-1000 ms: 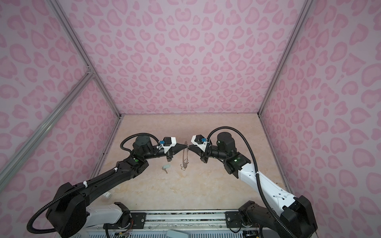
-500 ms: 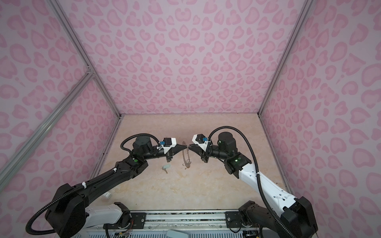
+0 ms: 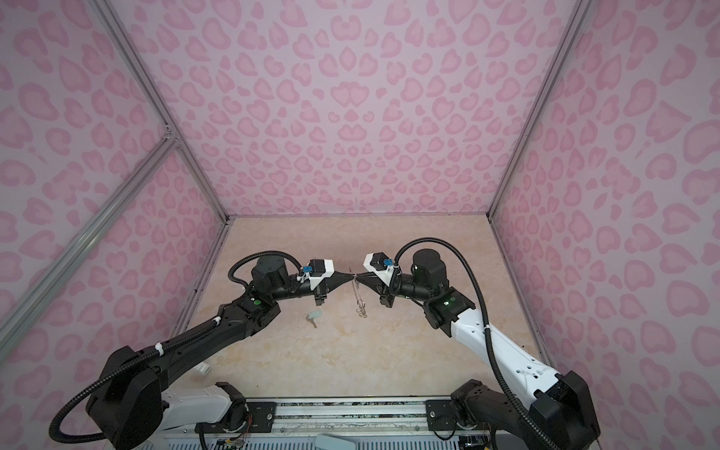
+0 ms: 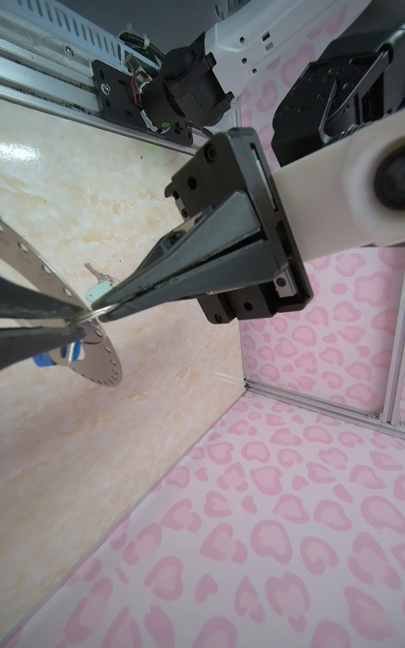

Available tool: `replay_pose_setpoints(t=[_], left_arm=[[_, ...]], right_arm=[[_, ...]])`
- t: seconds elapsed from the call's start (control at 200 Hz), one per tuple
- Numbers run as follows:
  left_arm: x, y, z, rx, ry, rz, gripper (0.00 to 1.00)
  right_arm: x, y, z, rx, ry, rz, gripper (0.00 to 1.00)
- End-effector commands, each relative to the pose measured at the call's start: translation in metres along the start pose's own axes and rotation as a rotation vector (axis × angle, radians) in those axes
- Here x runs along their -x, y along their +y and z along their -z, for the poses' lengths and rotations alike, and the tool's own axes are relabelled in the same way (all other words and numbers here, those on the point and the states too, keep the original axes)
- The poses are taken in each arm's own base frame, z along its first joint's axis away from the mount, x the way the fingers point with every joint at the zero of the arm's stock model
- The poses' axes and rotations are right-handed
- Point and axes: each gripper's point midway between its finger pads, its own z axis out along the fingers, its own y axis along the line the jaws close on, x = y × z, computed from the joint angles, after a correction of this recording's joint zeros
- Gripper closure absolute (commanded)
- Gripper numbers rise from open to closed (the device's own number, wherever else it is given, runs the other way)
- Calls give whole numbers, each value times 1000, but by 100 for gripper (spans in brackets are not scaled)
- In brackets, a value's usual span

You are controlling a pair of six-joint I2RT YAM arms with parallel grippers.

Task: Attach keys to a key ring
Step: Insert the key into the keyring.

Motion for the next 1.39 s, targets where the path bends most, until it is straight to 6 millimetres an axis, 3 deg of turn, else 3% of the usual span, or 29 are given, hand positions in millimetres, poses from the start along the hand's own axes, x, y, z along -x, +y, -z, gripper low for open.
replay_pose_setpoints(t=[0.0, 0.23, 0.61, 0.94, 1.39], left_arm=[[7, 0, -1, -14, -23, -25, 97], [3, 1, -2, -18, 2, -23, 96], [-10, 14, 5, 50, 216, -172, 76], [-18, 10, -2, 65, 346, -310, 76], [-23, 4, -4, 52, 383, -333, 83]], right_arm=[[5, -1, -1, 4, -23, 3, 95], [5, -1, 0, 9, -15, -3, 100], [-20, -6, 5, -18, 169, -10, 100], [-26, -4, -3, -13, 228, -8, 100], [-26, 2, -9, 11, 235, -2, 100]])
